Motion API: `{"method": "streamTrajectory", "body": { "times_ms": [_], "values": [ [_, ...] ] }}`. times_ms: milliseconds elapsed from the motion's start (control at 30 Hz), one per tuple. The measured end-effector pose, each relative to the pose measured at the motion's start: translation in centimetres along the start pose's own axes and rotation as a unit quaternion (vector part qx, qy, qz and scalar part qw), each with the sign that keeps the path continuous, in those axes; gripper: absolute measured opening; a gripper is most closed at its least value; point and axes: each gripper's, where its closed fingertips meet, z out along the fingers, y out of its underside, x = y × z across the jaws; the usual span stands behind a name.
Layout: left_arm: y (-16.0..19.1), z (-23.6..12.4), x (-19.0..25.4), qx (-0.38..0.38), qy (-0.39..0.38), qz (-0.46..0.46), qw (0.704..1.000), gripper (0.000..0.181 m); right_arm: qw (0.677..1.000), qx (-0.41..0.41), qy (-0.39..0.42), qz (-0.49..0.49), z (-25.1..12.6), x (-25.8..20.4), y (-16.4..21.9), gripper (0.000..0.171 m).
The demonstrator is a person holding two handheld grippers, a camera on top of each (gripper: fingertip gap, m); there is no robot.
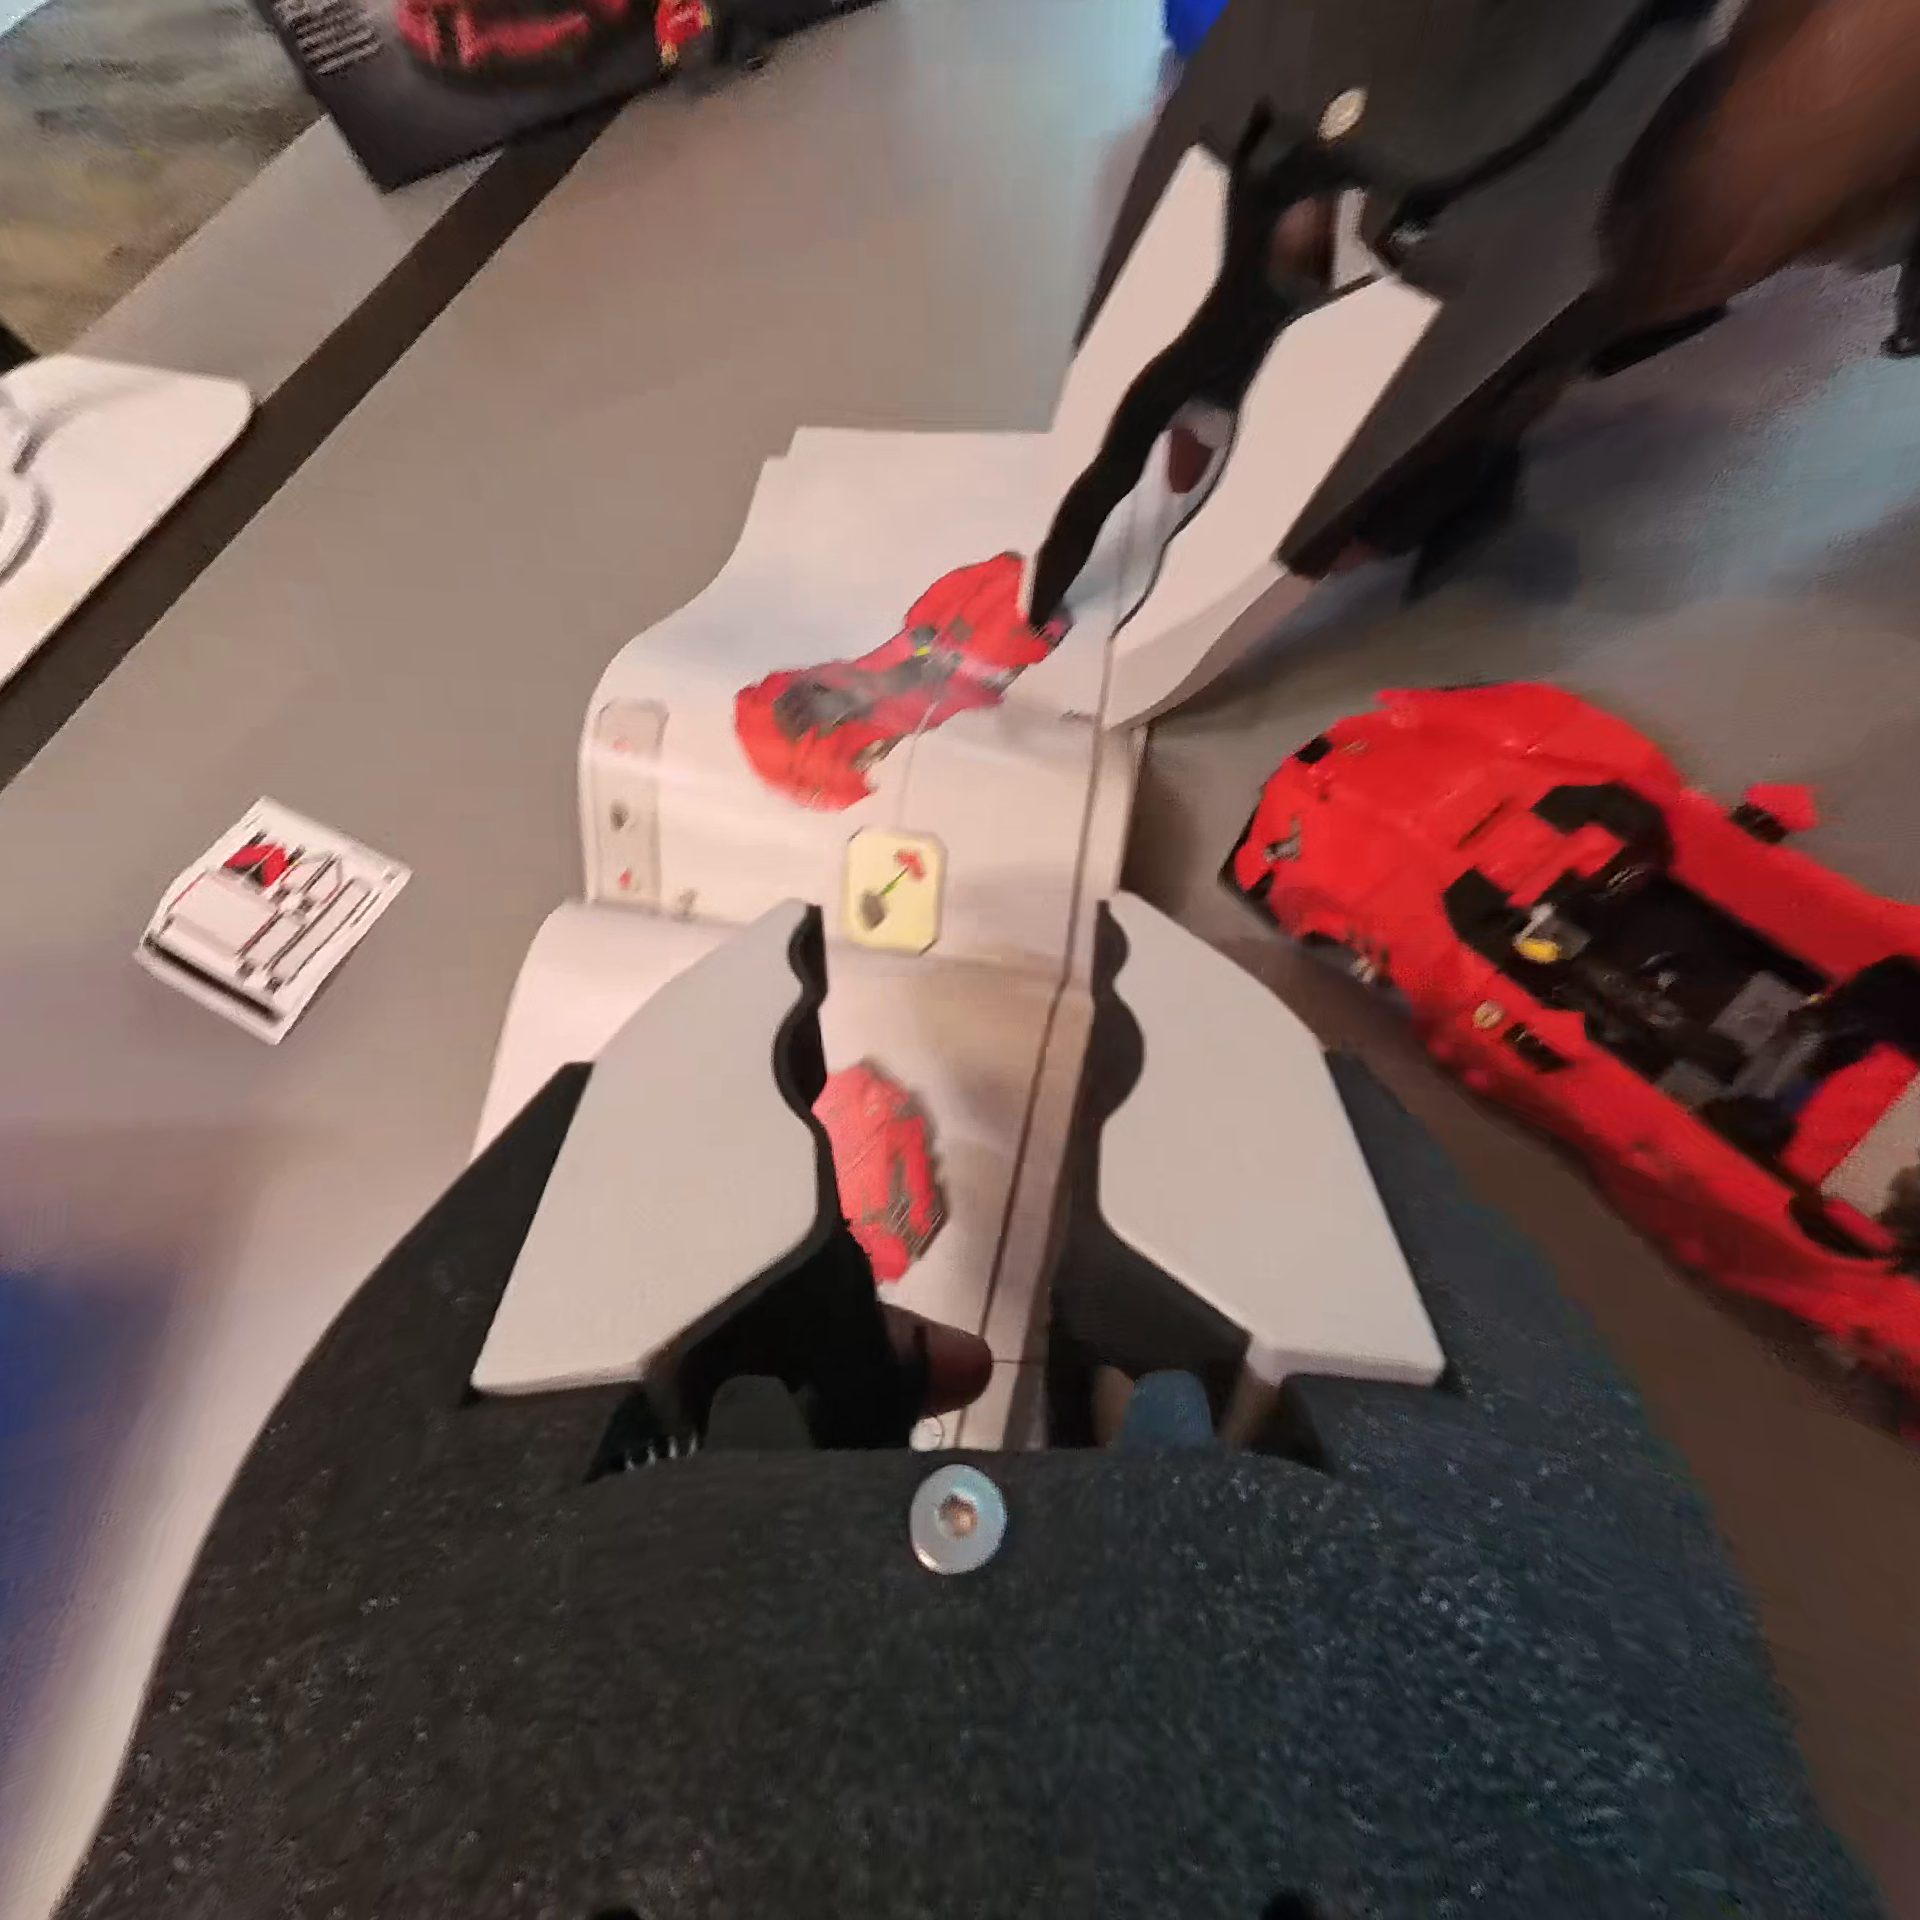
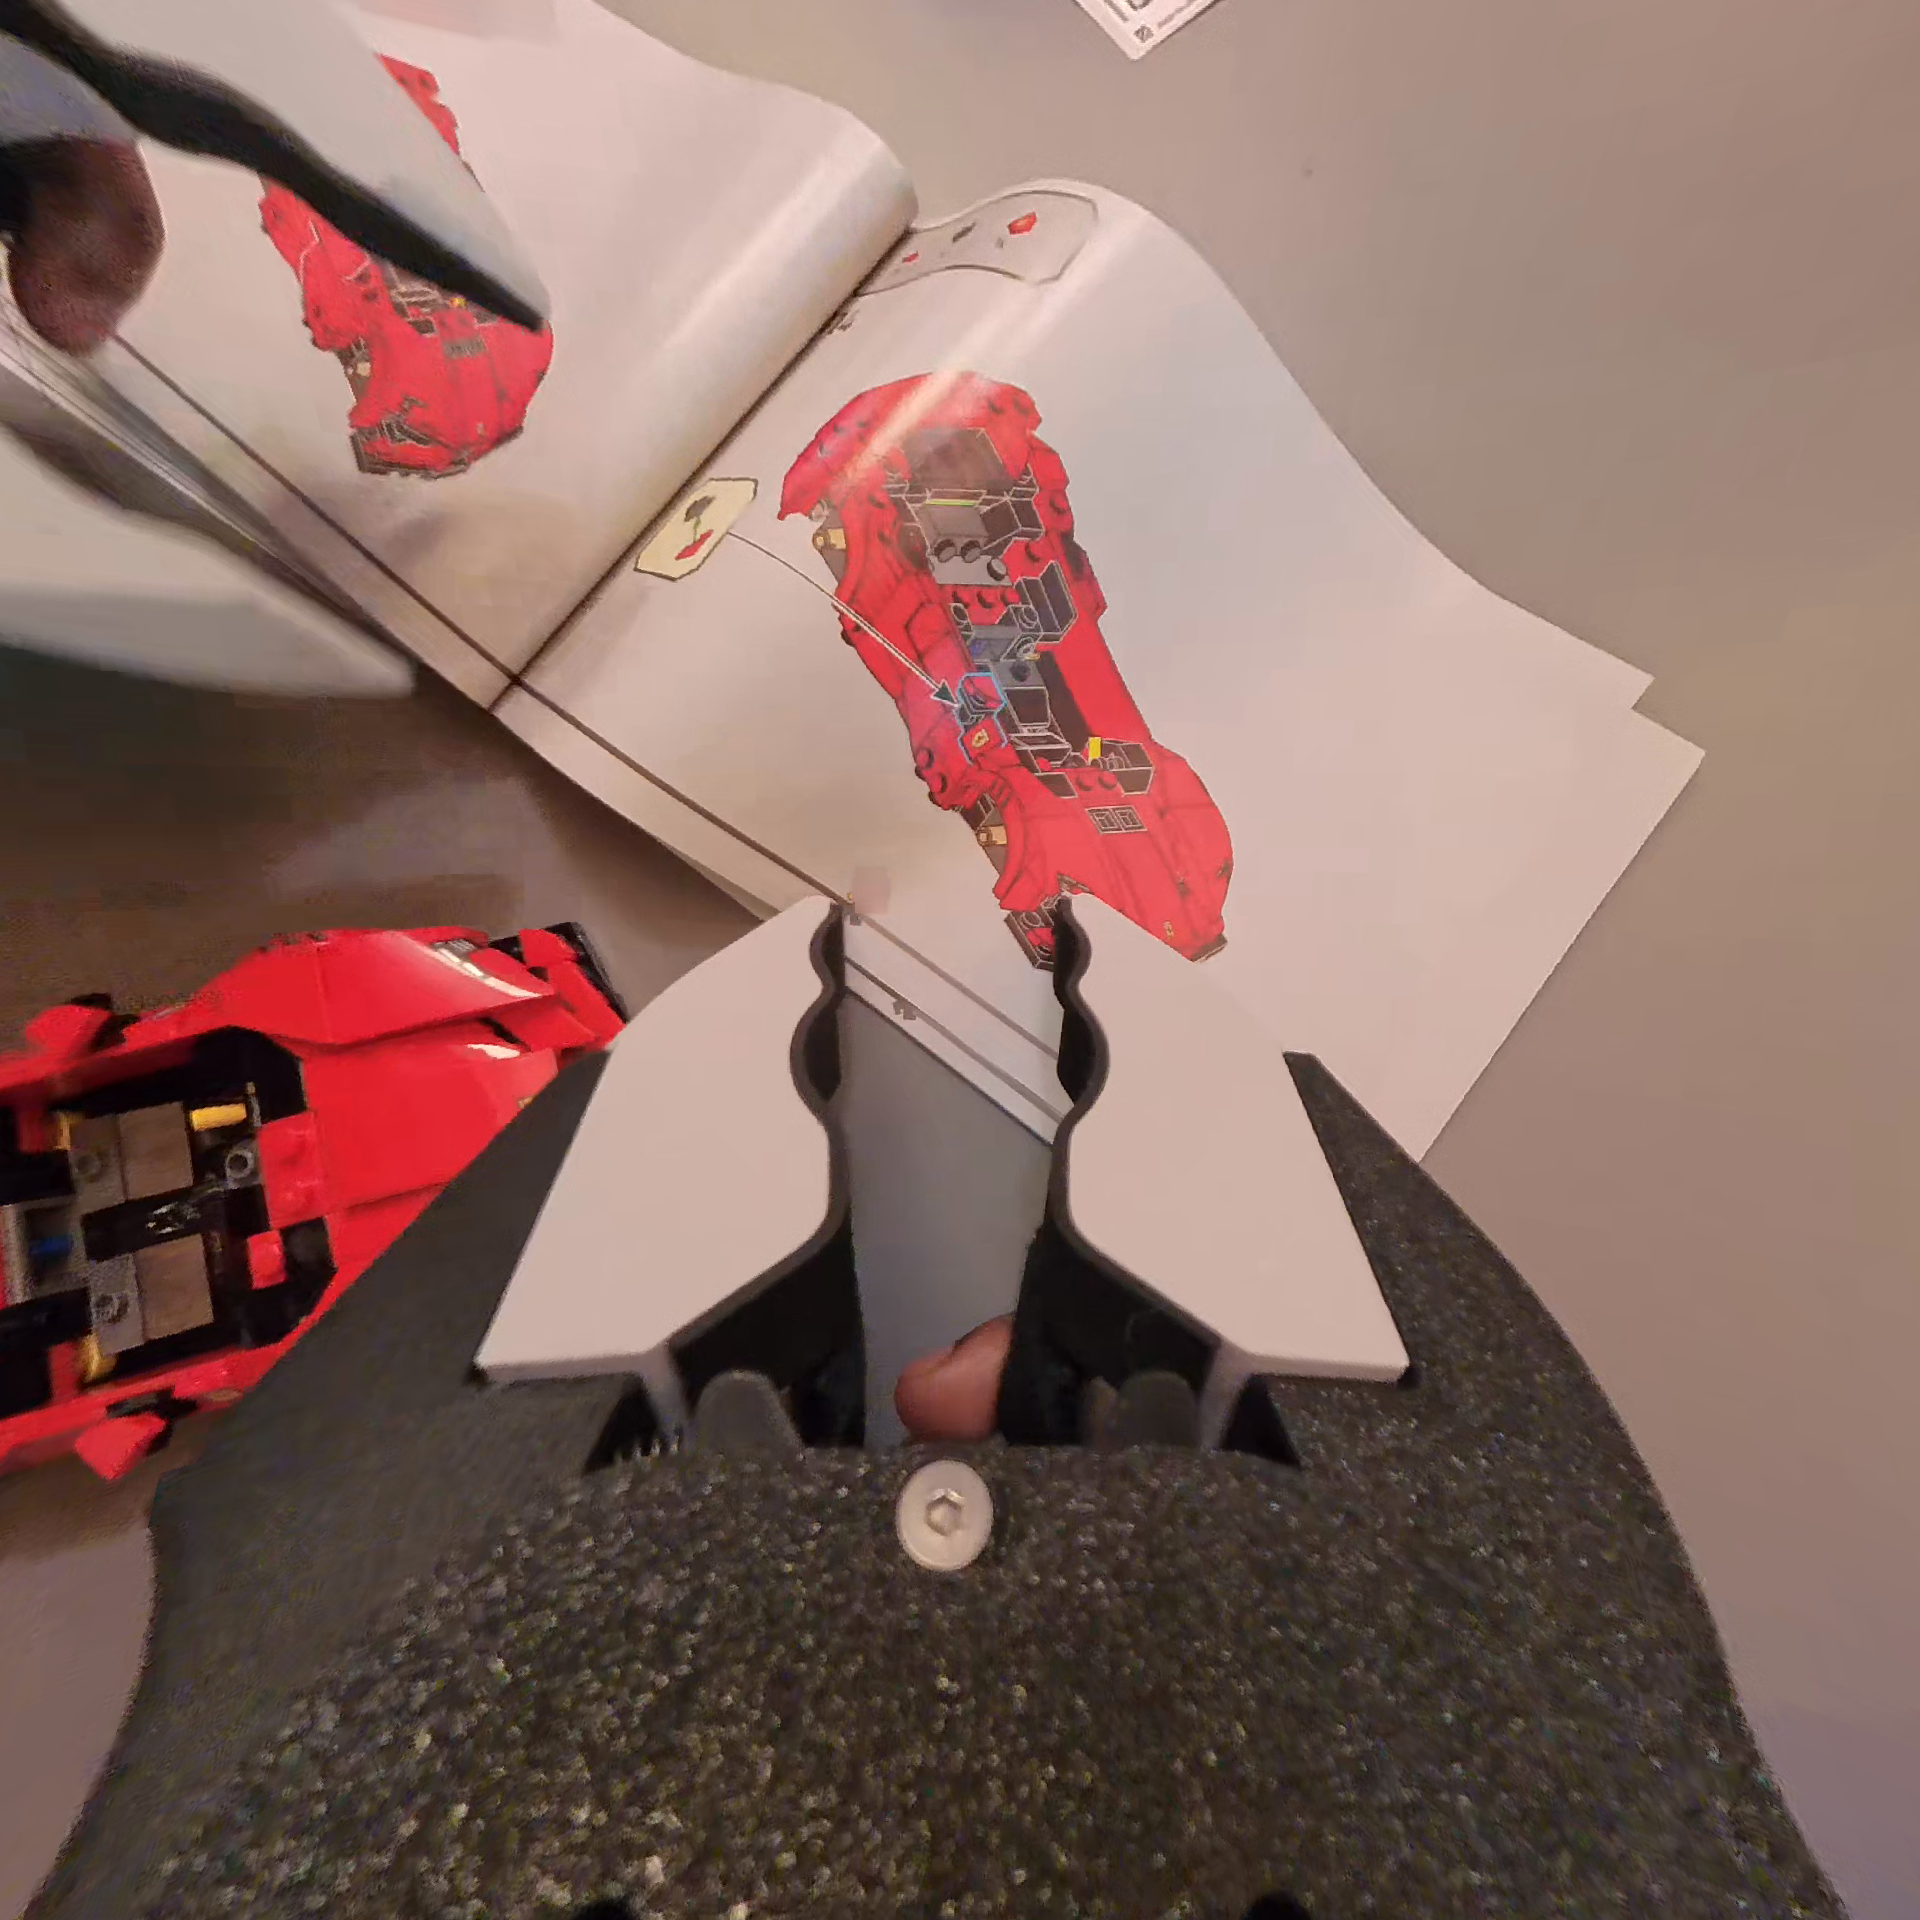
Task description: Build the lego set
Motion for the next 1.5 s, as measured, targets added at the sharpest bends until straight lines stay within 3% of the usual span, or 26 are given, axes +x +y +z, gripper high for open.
{"method": "streamTrajectory", "body": {
  "times_ms": [33, 200, 333, 467, 700, 867, 1100, 1333, 1500],
  "values": [
    [-0.2, 0.6, 0.5, -0.007, -0.002, 0.016, 1.000, 0.055, 1.000, 0.001, 0.000, 0.004, 0.1, -0.1, -0.1, 0.039],
    [0.0, 2.4, 0.5, -0.046, -0.052, 0.078, 0.995, 0.048, 1.000, 0.009, -0.009, 0.003, 0.3, -0.6, -0.4, 0.043],
    [-0.2, 1.6, 0.2, -0.019, -0.048, 0.033, 0.998, 0.037, 0.999, 0.016, -0.039, 0.006, 0.2, -1.3, -0.6, 0.044],
    [0.2, 0.5, -1.2, -0.012, -0.090, 0.003, 0.996, 0.027, 0.997, 0.057, -0.043, -0.026, -0.9, -1.8, -1.7, 0.044],
    [2.0, -1.1, -2.3, -0.011, -0.127, -0.063, 0.990, 0.020, 0.995, 0.082, -0.030, -0.044, -2.9, -2.1, -1.7, 0.017],
    [2.8, -1.8, -2.1, -0.002, -0.121, -0.101, 0.988, 0.016, 0.997, 0.015, -0.040, -0.067, 0.1, -2.4, -2.0, 0.016],
    [4.2, -3.1, -1.3, -0.007, -0.127, -0.122, 0.984, 0.015, 0.981, 0.048, -0.112, -0.151, 5.1, -5.7, -7.6, 0.011],
    [5.8, -8.0, -1.3, -0.003, -0.171, -0.131, 0.977, 0.015, 0.963, 0.081, -0.140, -0.216, 6.0, -7.6, -8.6, 0.012],
    [1.8, -10.2, 0.4, 0.030, -0.150, -0.075, 0.985, 0.013, 0.943, 0.118, -0.144, -0.275, 6.4, -8.5, -9.0, 0.013]
  ]
}}
